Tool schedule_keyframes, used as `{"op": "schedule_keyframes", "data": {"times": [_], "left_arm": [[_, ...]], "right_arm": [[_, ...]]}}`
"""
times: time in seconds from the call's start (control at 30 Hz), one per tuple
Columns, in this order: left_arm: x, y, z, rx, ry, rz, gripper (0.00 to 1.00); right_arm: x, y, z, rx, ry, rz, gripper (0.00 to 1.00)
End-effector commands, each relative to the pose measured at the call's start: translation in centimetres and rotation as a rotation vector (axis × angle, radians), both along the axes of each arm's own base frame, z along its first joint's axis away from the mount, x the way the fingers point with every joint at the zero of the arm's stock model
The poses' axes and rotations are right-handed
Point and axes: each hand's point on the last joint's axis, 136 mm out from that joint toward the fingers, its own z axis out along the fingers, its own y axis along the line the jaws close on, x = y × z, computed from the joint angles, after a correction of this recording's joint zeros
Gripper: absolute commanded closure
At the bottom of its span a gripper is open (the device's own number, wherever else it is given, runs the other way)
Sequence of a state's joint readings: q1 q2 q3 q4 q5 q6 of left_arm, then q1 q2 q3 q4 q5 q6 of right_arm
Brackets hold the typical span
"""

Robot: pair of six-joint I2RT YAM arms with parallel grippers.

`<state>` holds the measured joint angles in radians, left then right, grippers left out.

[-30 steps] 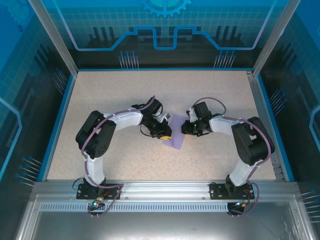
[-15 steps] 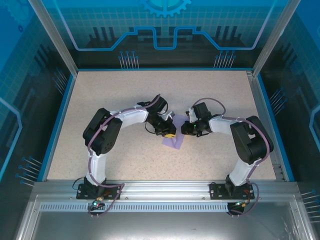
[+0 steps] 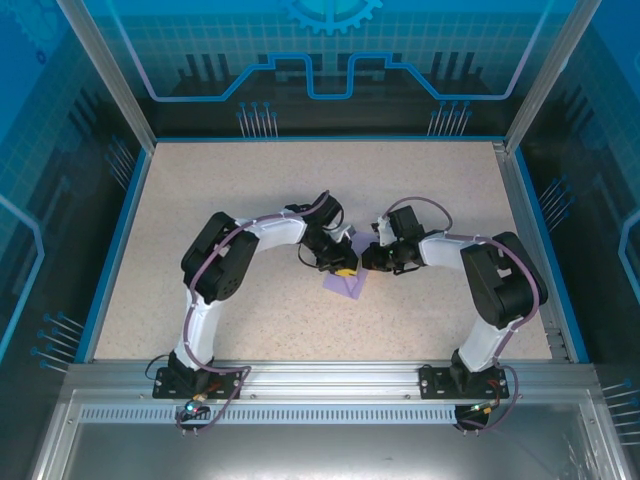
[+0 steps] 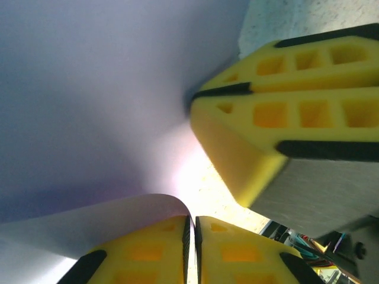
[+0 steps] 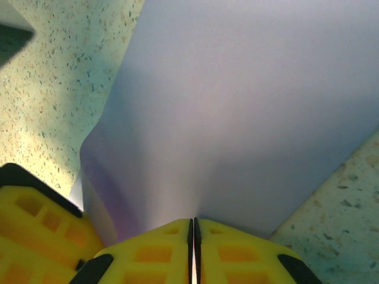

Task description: Fold a paper plane with a square sheet of paper (pick it up from the middle)

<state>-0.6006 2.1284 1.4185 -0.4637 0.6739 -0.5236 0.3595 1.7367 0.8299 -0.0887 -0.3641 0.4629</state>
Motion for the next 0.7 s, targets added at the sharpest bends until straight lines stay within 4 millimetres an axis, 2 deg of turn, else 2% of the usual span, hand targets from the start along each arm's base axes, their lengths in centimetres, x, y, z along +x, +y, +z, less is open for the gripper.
{"op": "schedule_keyframes", "data": {"times": [0.0, 0.2, 0.3, 0.33, 0.4, 0.67], "left_arm": [[0.0, -0.6, -0.2, -0.005, 0.008, -0.013, 0.86], [0.1, -0.6, -0.6, -0.003, 0.013, -0.014, 0.86], [0.1, -0.6, -0.5, -0.005, 0.012, -0.015, 0.85], [0.1, -0.7, -0.4, -0.005, 0.010, -0.016, 0.85], [0.2, -0.7, -0.4, -0.007, 0.008, -0.013, 0.85], [0.5, -1.0, -0.4, -0.010, 0.010, -0.008, 0.85]], "right_arm": [[0.2, 0.0, 2.1, 0.039, -0.045, 0.001, 0.87], [1.0, -0.7, 2.3, -0.005, -0.057, -0.003, 0.88], [1.1, -1.1, 1.1, -0.044, -0.035, 0.003, 0.88], [1.8, -1.0, 1.5, -0.048, -0.052, 0.003, 0.88], [2.2, -1.4, 1.0, -0.081, -0.044, -0.001, 0.88], [2.1, -1.9, -0.8, -0.105, 0.005, 0.011, 0.89]]}}
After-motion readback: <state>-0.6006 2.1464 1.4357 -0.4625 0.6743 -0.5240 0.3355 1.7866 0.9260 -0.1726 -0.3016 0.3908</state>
